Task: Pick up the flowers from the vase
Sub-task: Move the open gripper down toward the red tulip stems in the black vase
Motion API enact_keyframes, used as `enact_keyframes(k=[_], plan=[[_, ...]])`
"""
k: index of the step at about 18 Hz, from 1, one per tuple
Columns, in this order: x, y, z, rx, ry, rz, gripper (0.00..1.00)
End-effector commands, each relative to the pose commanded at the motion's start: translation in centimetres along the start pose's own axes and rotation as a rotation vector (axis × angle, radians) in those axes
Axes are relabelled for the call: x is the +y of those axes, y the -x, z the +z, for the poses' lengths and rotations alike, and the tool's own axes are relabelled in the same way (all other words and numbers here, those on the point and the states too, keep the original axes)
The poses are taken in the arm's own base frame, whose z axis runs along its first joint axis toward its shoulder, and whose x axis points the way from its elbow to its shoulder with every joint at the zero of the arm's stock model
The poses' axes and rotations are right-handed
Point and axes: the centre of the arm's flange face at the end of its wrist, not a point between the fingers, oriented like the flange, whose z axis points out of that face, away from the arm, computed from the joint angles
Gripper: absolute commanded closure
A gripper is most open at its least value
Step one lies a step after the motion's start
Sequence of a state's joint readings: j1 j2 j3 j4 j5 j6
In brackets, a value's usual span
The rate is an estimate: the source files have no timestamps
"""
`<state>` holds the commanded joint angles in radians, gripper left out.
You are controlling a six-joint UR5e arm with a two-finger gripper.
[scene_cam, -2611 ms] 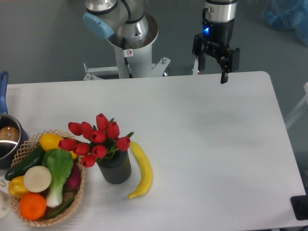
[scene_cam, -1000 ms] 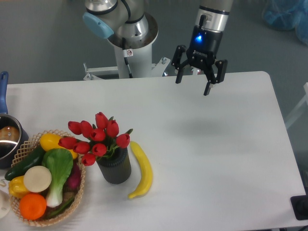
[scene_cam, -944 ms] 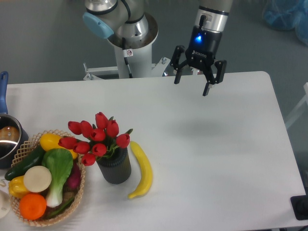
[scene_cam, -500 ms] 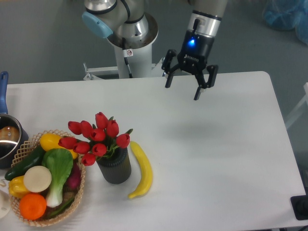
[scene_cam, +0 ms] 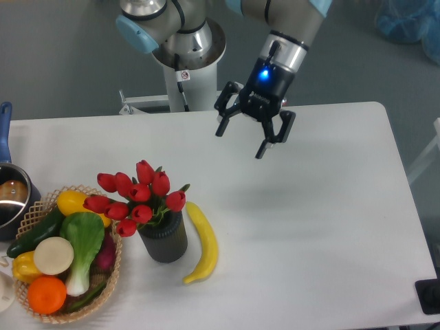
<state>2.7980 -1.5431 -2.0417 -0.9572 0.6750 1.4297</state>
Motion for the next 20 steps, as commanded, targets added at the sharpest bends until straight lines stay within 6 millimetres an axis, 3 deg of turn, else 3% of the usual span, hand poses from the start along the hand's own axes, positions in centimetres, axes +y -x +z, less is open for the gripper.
enact_keyframes(k=[9,16,20], plan=[[-1.1,-0.9,6.0,0.102,-0.012,0.115,0.00],[-2.0,-1.2,9.0,0.154,-0.100,0.151,0.00],[-2.0,-1.0,9.8,0.173,-0.134,0.139,0.00]])
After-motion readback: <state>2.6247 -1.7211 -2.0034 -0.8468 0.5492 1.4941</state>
